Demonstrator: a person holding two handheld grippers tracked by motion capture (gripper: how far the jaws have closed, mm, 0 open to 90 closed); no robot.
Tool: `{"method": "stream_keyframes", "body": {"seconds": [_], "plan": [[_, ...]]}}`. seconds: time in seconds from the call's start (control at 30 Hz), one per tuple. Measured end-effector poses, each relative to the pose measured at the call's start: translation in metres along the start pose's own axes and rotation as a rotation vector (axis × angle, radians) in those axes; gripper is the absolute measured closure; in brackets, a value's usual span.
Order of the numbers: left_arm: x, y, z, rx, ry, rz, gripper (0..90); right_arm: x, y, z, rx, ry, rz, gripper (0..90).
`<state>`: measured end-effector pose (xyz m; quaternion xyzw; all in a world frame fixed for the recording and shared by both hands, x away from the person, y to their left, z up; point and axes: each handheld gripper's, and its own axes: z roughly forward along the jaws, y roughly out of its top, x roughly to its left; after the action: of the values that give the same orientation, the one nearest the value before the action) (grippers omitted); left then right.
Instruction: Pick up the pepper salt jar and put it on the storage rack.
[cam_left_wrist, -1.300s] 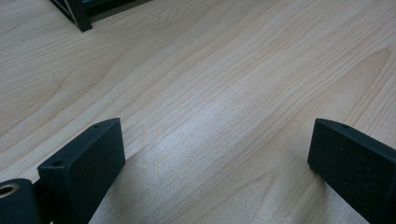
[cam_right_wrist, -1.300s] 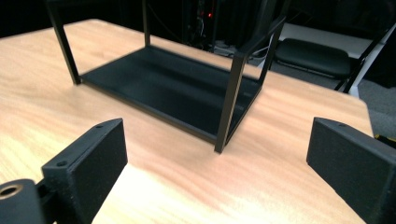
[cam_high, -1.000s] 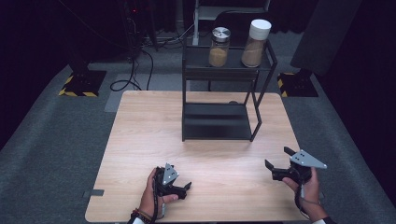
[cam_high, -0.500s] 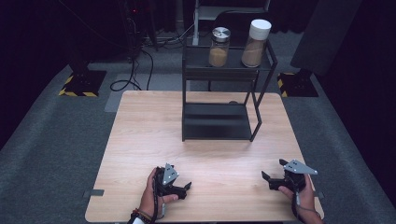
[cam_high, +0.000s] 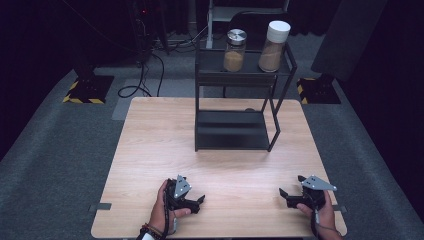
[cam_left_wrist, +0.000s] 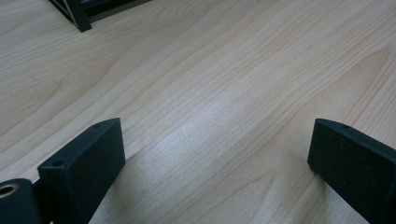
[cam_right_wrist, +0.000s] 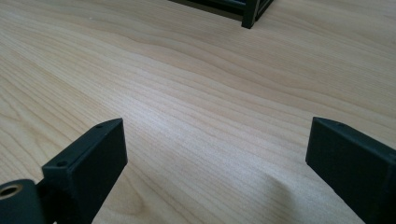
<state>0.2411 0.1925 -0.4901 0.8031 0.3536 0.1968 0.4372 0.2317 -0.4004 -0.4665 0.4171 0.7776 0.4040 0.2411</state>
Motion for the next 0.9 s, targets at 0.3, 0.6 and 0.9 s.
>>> {"method": "stream_keyframes", "body": {"seconds": [0.3,0.6,0.9], "plan": [[0.000,0.000,0.000,0.000,-0.001,0.000,3.8,0.002,-0.001,0.002,0.031,0.001,-0.002,4.9],[0.000,0.000,0.000,0.000,-0.001,0.000,3.9,0.002,-0.002,0.005,0.055,0.025,0.009,4.5],[0.000,0.000,0.000,0.000,0.000,0.000,3.9,0.004,-0.012,0.006,0.012,0.010,0.019,3.0]]}}
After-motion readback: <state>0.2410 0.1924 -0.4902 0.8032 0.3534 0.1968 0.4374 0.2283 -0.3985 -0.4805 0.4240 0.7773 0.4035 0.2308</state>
